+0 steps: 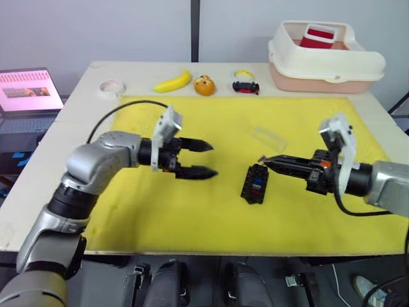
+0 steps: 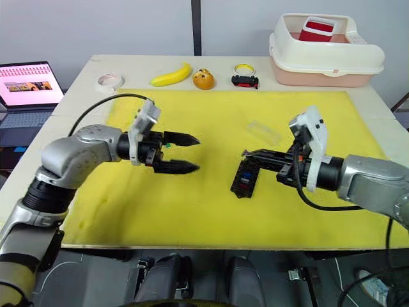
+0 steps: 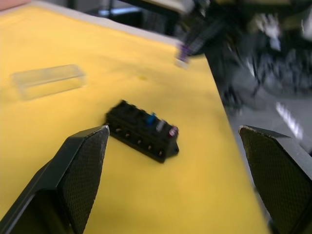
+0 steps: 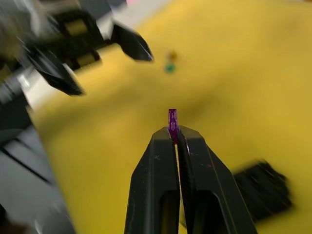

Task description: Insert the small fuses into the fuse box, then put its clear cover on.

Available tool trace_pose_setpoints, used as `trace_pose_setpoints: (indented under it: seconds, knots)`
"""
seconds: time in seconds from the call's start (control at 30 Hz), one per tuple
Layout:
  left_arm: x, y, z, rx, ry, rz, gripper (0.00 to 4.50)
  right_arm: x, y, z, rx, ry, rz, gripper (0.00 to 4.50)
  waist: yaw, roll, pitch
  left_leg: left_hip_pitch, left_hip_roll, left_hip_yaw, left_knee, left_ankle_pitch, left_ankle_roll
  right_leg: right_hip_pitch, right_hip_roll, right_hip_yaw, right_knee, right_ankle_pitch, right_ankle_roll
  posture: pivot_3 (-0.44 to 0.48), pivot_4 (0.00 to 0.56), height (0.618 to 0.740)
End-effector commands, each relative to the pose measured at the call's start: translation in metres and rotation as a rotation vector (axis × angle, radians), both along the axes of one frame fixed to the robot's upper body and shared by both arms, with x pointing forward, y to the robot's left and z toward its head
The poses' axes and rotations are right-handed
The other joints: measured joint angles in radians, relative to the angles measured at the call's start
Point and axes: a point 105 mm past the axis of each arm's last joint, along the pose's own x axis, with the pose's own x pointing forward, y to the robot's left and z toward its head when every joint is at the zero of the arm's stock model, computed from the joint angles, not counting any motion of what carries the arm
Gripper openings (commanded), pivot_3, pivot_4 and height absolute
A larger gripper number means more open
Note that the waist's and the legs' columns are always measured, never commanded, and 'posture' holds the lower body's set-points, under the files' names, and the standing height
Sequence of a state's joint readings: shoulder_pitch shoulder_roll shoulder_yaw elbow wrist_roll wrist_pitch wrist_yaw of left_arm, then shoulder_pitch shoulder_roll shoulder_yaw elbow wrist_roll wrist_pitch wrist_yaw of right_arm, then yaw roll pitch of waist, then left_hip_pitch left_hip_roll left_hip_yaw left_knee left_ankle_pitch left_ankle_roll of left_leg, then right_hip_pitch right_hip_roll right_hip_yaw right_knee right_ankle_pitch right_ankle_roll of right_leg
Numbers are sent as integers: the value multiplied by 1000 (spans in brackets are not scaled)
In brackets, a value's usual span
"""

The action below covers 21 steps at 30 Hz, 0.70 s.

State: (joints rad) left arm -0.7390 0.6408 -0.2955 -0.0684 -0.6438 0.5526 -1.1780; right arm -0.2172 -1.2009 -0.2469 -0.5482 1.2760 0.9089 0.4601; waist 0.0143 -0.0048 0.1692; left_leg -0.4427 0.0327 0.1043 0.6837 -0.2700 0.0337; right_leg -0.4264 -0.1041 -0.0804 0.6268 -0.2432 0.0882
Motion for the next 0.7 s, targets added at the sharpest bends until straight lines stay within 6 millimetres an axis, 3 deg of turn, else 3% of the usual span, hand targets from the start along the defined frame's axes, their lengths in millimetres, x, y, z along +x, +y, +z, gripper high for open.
trace_pose_setpoints:
  seconds: [0.03, 0.17, 0.27, 0.7]
  knots:
    - [-4, -13, -1, 33, -192, -75, 4468, 7, -6, -8, -168, -102, 45, 0, 0, 0, 0, 0, 0, 0, 0, 0, 0, 0, 0, 0, 0, 0, 0, 0, 150, 740]
    - [2, -23, -6, 37, -248, -78, 4468, 16, -10, -25, -308, -161, 95, 0, 0, 0, 0, -1, 0, 0, 0, 0, 0, 0, 0, 0, 0, 0, 0, 0, 150, 740]
    - [6, -28, -10, 49, -284, -80, 4468, 22, -8, -31, -321, -177, 108, 0, 0, 0, 0, 0, 0, 0, 0, 0, 0, 0, 0, 0, 0, 2, 4, 0, 150, 740]
    - [9, -34, -15, 59, -304, -75, 4468, 38, -7, -41, -359, -204, 129, 0, 0, -1, 0, 0, 0, 0, 1, 0, 0, 0, 0, 0, 2, 2, 4, 0, 150, 740]
